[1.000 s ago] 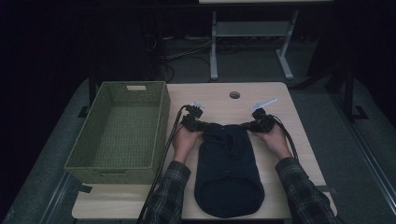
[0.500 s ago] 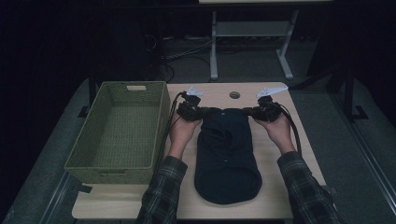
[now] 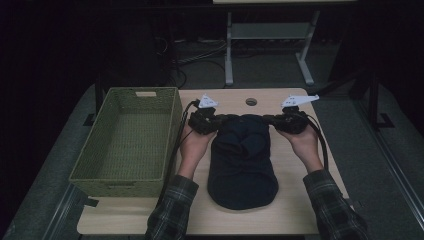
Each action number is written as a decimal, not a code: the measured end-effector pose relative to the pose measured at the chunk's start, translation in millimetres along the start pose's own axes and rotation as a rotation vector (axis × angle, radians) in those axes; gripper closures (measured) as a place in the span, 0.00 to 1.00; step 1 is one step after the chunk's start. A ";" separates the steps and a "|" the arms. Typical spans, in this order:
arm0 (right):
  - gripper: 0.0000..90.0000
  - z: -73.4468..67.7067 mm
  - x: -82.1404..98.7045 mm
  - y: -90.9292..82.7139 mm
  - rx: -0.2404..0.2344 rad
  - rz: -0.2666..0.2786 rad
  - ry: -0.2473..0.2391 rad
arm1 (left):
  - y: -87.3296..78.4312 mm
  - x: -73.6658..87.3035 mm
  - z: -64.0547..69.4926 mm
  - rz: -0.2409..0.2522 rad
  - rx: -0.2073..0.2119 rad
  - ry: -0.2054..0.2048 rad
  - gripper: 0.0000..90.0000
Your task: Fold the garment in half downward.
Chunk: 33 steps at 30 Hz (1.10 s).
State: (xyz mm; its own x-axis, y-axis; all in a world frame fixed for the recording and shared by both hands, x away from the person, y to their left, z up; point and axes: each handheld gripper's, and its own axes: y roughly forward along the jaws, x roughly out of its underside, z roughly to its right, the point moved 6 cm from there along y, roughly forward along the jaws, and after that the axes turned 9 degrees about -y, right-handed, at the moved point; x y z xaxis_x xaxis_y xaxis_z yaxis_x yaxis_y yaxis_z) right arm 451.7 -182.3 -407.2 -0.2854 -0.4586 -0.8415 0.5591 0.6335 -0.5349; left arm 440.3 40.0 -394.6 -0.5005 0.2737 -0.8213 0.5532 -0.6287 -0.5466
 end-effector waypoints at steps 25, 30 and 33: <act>0.96 -68.0 49.9 -36.5 -0.092 0.004 0.007 | -26.9 59.5 38.3 -0.118 0.096 0.035 0.91; 0.96 -86.9 56.5 -43.5 -0.110 -0.017 -0.009 | -32.5 74.5 44.9 -0.153 0.111 0.051 0.91; 0.96 -95.6 62.1 -46.7 -0.123 -0.034 -0.010 | -35.6 83.4 49.4 -0.175 0.128 0.057 0.91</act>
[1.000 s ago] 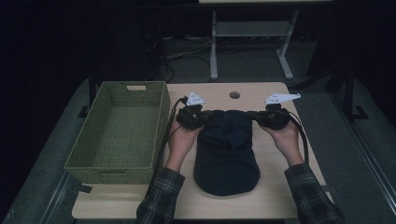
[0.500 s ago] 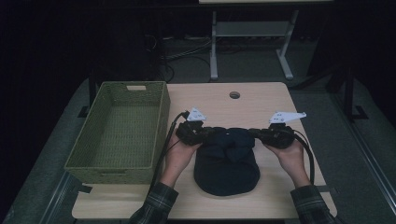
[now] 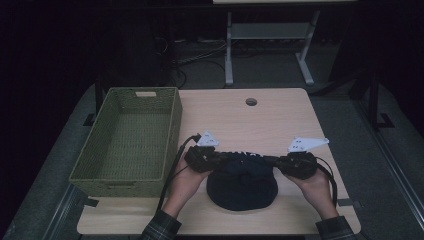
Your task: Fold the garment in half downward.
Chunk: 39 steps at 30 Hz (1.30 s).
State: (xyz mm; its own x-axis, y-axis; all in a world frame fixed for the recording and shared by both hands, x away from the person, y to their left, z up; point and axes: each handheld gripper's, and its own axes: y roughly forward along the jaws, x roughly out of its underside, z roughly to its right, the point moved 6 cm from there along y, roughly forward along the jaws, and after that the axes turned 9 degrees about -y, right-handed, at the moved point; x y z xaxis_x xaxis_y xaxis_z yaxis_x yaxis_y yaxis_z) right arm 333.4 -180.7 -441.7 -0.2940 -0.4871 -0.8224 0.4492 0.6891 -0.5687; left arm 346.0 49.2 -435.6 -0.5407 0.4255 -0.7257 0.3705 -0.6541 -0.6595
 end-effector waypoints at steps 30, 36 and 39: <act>0.93 -56.6 49.3 5.3 -0.100 -0.097 0.050 | -0.4 70.4 30.7 -0.094 0.084 0.036 0.88; 0.73 -55.3 39.9 -8.9 -0.110 -0.019 0.051 | -14.7 63.4 33.2 -0.043 0.100 0.020 0.64; 0.68 -55.2 33.6 -17.2 -0.092 0.015 0.047 | -26.6 57.0 34.5 -0.010 0.108 0.018 0.54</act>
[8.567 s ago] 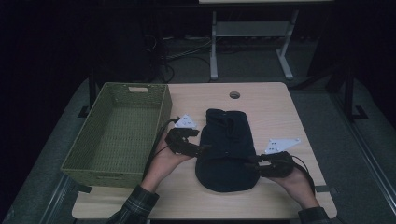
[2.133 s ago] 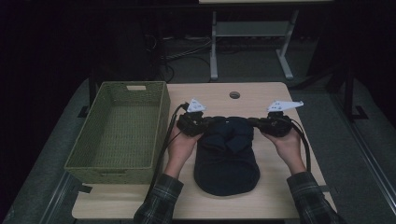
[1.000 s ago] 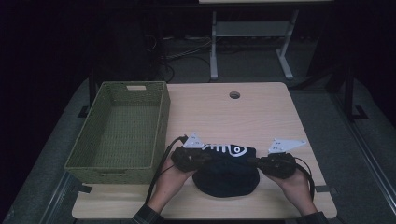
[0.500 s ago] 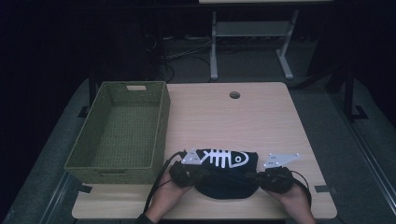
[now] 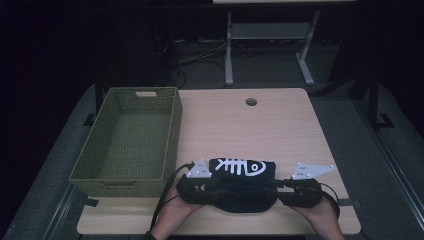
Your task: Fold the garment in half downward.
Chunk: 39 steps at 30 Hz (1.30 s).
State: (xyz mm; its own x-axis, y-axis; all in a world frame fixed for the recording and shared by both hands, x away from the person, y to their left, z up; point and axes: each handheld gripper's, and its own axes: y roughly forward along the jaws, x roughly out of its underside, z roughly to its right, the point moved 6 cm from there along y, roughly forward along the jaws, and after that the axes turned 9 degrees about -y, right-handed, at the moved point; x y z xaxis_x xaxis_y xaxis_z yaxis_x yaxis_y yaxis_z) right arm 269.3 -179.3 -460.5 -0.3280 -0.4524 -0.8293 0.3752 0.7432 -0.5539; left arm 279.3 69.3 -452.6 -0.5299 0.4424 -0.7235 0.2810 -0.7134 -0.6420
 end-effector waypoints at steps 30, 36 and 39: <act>1.00 38.3 -13.2 72.9 0.060 -0.129 -0.038 | 67.8 -24.3 -36.9 -0.092 -0.071 0.031 1.00; 1.00 37.5 -6.7 77.0 0.054 -0.152 -0.034 | 69.7 -17.3 -40.0 -0.110 -0.084 0.042 1.00; 1.00 36.7 -7.8 75.0 0.049 -0.145 -0.033 | 67.5 -18.3 -39.4 -0.105 -0.081 0.045 1.00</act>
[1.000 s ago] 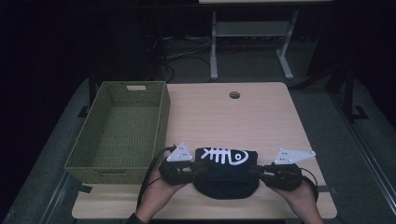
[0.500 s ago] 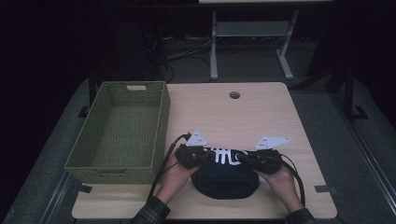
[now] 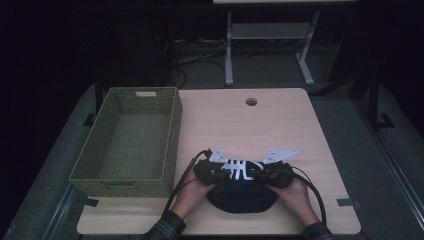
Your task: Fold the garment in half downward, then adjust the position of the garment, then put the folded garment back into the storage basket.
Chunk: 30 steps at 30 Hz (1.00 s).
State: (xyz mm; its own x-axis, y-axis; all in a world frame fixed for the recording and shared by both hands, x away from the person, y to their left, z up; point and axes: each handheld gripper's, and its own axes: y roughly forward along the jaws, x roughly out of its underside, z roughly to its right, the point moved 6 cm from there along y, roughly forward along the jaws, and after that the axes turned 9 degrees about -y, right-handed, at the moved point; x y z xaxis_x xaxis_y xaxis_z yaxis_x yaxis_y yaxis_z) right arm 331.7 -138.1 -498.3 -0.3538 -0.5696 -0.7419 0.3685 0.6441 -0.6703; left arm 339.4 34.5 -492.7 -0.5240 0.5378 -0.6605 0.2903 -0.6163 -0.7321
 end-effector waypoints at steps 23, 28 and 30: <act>0.57 9.8 21.1 -59.7 0.143 0.106 0.046 | -51.9 9.2 -2.6 0.137 -0.009 -0.107 0.67; 0.43 12.8 38.0 -73.6 0.185 0.109 0.089 | -57.4 18.2 -7.1 0.148 -0.031 -0.145 0.50; 0.39 13.5 45.9 -78.4 0.196 0.099 0.105 | -58.0 20.5 -7.3 0.147 -0.035 -0.148 0.46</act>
State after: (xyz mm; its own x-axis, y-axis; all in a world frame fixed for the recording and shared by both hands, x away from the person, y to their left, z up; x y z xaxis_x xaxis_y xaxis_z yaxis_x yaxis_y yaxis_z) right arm 298.3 -221.6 -480.0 -0.3916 -0.4454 -0.8051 0.5620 0.5770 -0.5926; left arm 317.7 85.5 -465.1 -0.5853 0.3514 -0.7308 0.3984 -0.6604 -0.6366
